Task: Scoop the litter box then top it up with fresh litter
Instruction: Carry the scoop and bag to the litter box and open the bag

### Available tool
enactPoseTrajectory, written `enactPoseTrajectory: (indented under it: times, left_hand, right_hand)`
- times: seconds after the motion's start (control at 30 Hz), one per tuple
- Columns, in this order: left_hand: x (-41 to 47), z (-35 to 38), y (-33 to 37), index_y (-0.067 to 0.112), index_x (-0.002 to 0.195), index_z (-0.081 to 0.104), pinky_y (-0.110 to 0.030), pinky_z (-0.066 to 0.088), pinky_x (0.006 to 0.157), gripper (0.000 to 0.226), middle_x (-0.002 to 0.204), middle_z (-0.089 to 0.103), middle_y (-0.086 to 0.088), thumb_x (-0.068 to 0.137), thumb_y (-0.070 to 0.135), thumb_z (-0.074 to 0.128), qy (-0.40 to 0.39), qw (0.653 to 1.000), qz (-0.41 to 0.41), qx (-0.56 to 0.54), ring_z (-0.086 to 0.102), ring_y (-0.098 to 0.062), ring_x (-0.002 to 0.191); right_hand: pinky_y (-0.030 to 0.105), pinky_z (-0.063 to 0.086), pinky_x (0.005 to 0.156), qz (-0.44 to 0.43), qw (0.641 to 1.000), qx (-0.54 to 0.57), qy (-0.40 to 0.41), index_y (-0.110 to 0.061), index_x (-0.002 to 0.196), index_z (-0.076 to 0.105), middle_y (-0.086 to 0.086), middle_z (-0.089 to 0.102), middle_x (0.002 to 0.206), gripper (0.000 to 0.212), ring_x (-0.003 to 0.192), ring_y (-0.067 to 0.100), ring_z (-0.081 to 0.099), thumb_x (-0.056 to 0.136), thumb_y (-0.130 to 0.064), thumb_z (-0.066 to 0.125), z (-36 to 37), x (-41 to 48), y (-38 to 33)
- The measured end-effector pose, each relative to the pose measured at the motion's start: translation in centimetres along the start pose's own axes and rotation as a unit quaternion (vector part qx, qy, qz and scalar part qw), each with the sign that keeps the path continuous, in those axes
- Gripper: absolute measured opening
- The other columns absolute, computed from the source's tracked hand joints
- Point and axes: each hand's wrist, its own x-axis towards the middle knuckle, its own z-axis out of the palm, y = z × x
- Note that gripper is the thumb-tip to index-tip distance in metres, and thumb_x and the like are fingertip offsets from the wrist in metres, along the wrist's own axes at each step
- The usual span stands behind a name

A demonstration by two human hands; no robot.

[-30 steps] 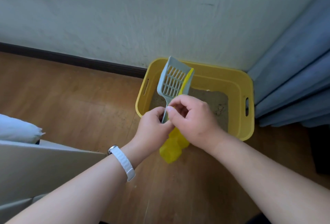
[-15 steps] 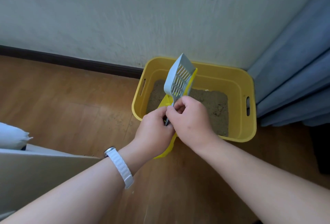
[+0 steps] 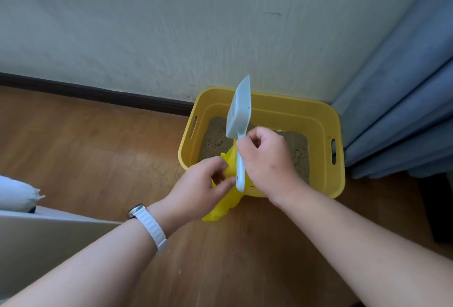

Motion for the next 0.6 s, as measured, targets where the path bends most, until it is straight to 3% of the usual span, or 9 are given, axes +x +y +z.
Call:
enactPoseTrajectory:
  times: [0.17, 0.23, 0.3, 0.43, 0.53, 0.6]
  left_hand:
    - [1.1, -1.0, 0.5, 0.022, 0.070, 0.053, -0.025, 0.038, 0.055, 0.024, 0.063, 0.051, 0.004, 0.088, 0.029, 0.067, 0.143, 0.985, -0.088, -0.037, 0.044, -0.005, 0.058]
    - [1.4, -1.6, 0.5, 0.019, 0.070, 0.056, -0.033, 0.045, 0.059, 0.023, 0.067, 0.060, -0.005, 0.088, 0.028, 0.066, 0.183, 0.973, -0.124, -0.066, 0.055, -0.013, 0.064]
    - [1.8, -2.2, 0.2, 0.016, 0.072, 0.058, -0.045, 0.053, 0.065, 0.021, 0.072, 0.066, -0.012, 0.087, 0.030, 0.065, 0.217, 0.957, -0.165, -0.095, 0.064, -0.024, 0.071]
    - [2.2, -3.9, -0.3, 0.009, 0.076, 0.059, -0.054, 0.055, 0.072, 0.019, 0.073, 0.068, -0.013, 0.086, 0.024, 0.064, 0.264, 0.932, -0.203, -0.141, 0.068, -0.030, 0.076]
    - [1.8, -4.8, -0.1, 0.008, 0.080, 0.058, -0.055, 0.055, 0.071, 0.020, 0.082, 0.066, -0.020, 0.086, 0.025, 0.065, 0.258, 0.940, -0.182, -0.129, 0.064, -0.037, 0.081]
    - [1.5, -5.0, 0.3, 0.005, 0.082, 0.057, -0.047, 0.053, 0.066, 0.020, 0.082, 0.064, -0.021, 0.087, 0.022, 0.067, 0.245, 0.949, -0.160, -0.119, 0.060, -0.034, 0.074]
  right_hand:
    - [0.040, 0.050, 0.059, -0.032, 0.994, -0.068, -0.080, -0.007, 0.074, 0.051, 0.010, 0.064, 0.067, 0.026, 0.064, 0.024, 0.063, 0.081, -0.031, 0.051, -0.6, -0.7, 0.0]
    - [0.042, 0.053, 0.060, -0.025, 0.993, -0.051, -0.106, -0.005, 0.078, 0.052, 0.011, 0.066, 0.067, 0.022, 0.062, 0.017, 0.068, 0.086, -0.026, 0.056, -0.9, -0.9, -0.2]
    - [0.041, 0.055, 0.056, -0.021, 0.992, -0.034, -0.123, -0.006, 0.079, 0.053, 0.008, 0.064, 0.062, 0.017, 0.055, 0.013, 0.067, 0.087, -0.020, 0.060, -1.3, -1.0, -0.1]
    - [0.045, 0.053, 0.055, -0.054, 0.993, -0.011, -0.104, -0.026, 0.080, 0.050, 0.000, 0.060, 0.076, 0.020, 0.066, 0.035, 0.063, 0.078, -0.028, 0.069, -1.6, -1.1, 0.6]
    - [0.039, 0.051, 0.060, -0.053, 0.996, -0.013, -0.068, -0.028, 0.091, 0.048, 0.000, 0.064, 0.081, 0.027, 0.065, 0.024, 0.062, 0.080, -0.021, 0.073, -2.2, -0.7, 1.1]
    - [0.035, 0.049, 0.057, -0.041, 0.998, -0.023, -0.048, -0.023, 0.093, 0.048, -0.001, 0.065, 0.068, 0.027, 0.055, 0.014, 0.055, 0.082, -0.018, 0.072, -2.9, -0.3, 1.4]
